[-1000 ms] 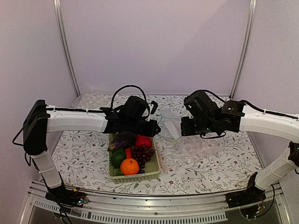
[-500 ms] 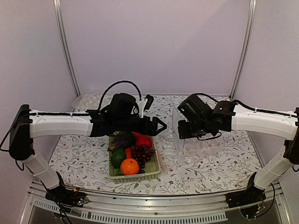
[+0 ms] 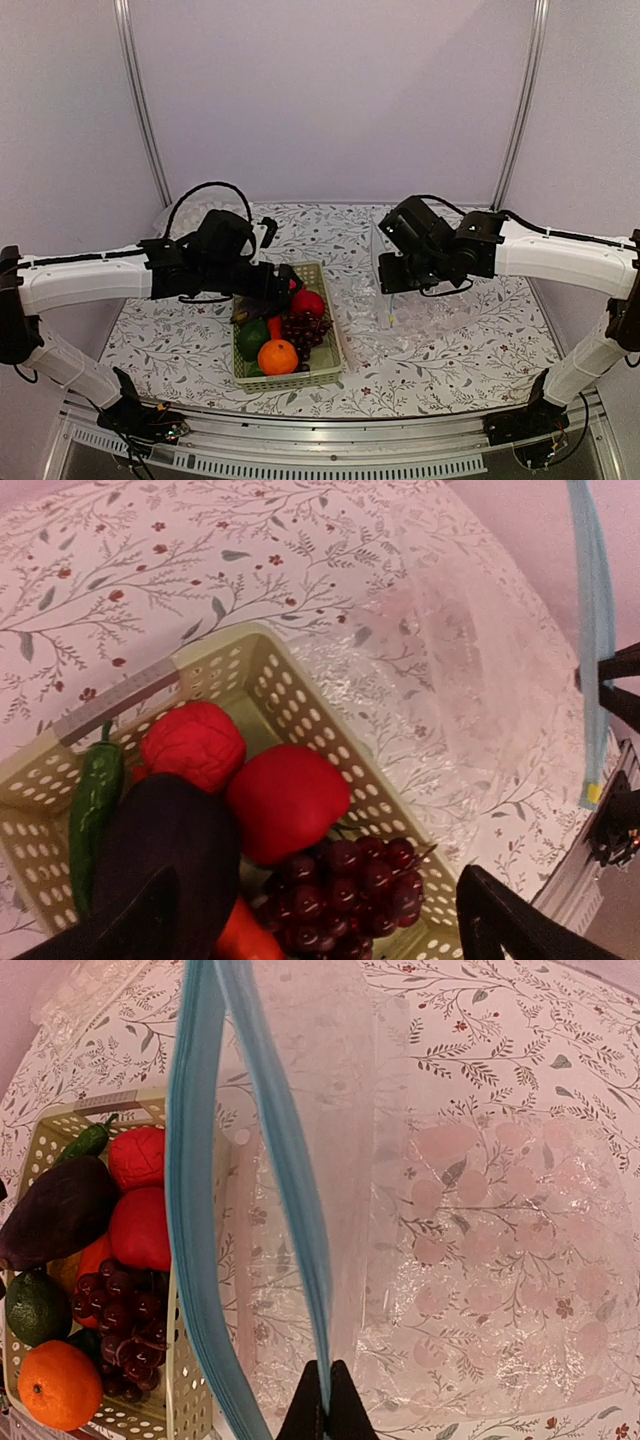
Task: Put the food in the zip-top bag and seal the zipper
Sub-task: Pick up the fake vegetable from the bin.
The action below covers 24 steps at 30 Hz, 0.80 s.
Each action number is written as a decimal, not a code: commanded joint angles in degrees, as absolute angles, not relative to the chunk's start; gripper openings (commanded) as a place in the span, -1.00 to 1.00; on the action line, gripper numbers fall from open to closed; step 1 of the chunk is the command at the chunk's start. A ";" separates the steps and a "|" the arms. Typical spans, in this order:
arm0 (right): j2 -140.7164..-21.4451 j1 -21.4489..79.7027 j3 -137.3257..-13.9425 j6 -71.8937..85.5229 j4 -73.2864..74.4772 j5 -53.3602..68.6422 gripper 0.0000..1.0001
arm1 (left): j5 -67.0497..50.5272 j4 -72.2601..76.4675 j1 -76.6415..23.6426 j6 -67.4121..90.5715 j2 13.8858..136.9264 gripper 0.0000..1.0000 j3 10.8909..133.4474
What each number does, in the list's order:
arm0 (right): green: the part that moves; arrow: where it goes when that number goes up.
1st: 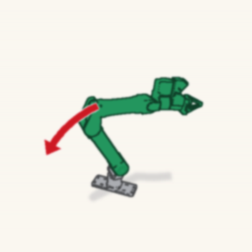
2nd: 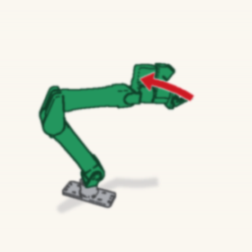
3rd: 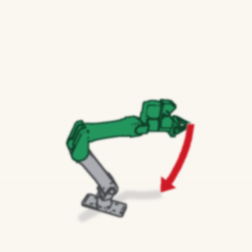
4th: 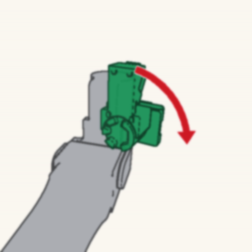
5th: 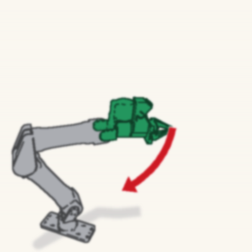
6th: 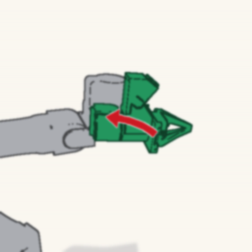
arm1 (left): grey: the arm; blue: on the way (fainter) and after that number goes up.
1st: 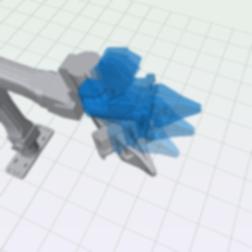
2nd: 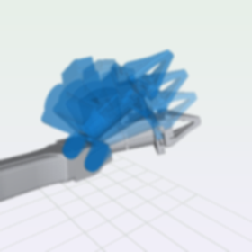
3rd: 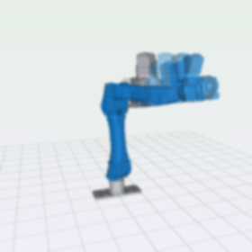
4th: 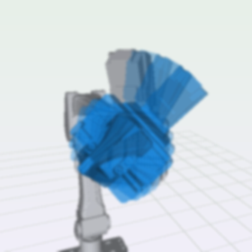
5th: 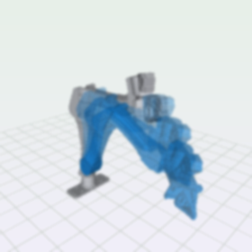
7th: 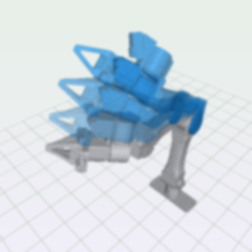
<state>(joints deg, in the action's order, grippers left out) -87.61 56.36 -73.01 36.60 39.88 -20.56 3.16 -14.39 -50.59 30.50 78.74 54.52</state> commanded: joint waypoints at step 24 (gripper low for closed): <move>-87.98 56.81 -74.36 34.66 38.77 -16.39 -1.00 | 2.73 -33.89 -41.22 16.94 91.16 0.99 63.11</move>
